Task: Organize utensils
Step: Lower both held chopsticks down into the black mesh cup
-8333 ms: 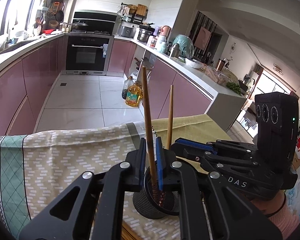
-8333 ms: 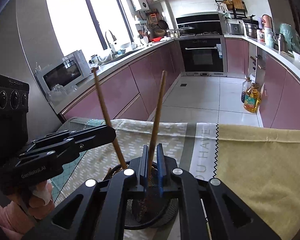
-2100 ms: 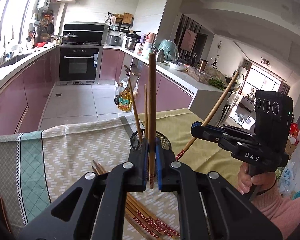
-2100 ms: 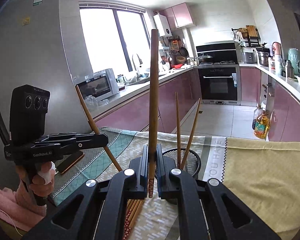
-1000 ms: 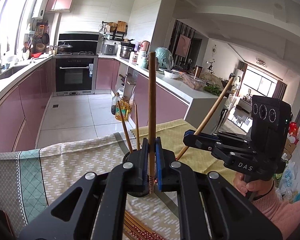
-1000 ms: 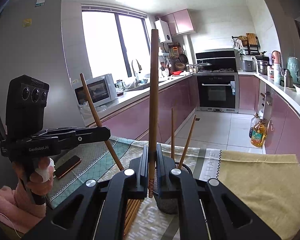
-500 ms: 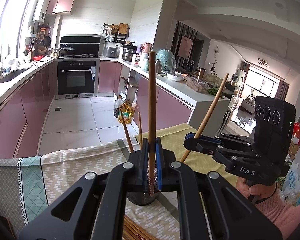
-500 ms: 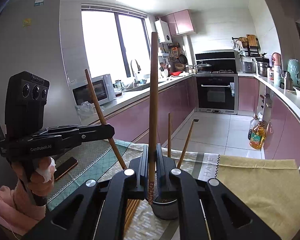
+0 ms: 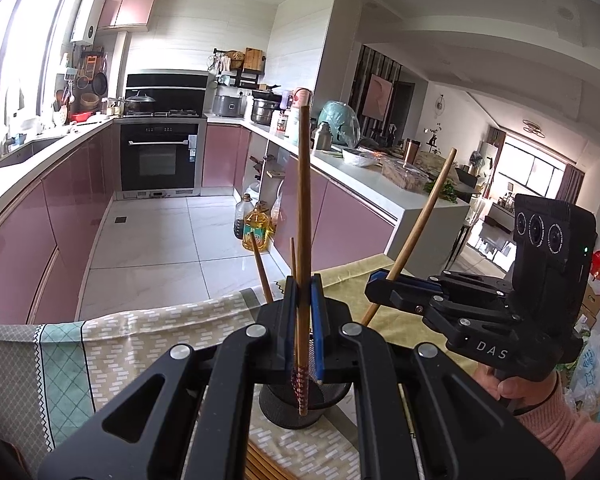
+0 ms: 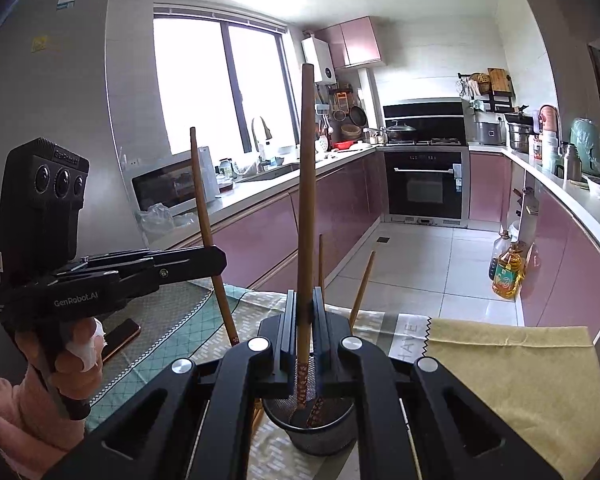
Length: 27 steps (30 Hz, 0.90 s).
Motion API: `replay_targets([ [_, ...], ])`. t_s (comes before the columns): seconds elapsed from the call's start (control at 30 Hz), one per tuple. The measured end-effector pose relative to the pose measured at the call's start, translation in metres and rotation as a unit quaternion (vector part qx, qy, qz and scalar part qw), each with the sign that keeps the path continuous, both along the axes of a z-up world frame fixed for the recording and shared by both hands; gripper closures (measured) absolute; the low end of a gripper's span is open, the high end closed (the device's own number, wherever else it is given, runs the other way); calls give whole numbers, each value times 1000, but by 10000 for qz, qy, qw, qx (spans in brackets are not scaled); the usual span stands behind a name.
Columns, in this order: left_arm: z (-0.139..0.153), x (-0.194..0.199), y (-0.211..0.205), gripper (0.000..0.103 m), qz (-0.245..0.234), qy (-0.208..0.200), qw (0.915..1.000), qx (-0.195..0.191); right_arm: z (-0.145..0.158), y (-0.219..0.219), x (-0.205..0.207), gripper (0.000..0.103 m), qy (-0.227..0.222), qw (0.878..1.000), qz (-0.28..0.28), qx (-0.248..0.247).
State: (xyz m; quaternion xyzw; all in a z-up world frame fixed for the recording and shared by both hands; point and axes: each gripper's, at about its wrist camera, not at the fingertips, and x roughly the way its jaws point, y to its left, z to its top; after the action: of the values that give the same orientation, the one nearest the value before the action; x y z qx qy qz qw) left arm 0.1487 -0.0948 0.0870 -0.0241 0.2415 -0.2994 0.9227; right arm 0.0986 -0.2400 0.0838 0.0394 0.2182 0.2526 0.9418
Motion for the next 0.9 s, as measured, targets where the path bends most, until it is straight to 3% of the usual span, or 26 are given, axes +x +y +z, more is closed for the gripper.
replay_targets([
  [0.5,14,8,1,96,18,-9,9999,-167,-8,-5,12,97,152,9999,-46,18],
  [0.9,-1,18,-4,96,36,179,9998,61,-21,-2,20,97,367,9993,-20,-92],
])
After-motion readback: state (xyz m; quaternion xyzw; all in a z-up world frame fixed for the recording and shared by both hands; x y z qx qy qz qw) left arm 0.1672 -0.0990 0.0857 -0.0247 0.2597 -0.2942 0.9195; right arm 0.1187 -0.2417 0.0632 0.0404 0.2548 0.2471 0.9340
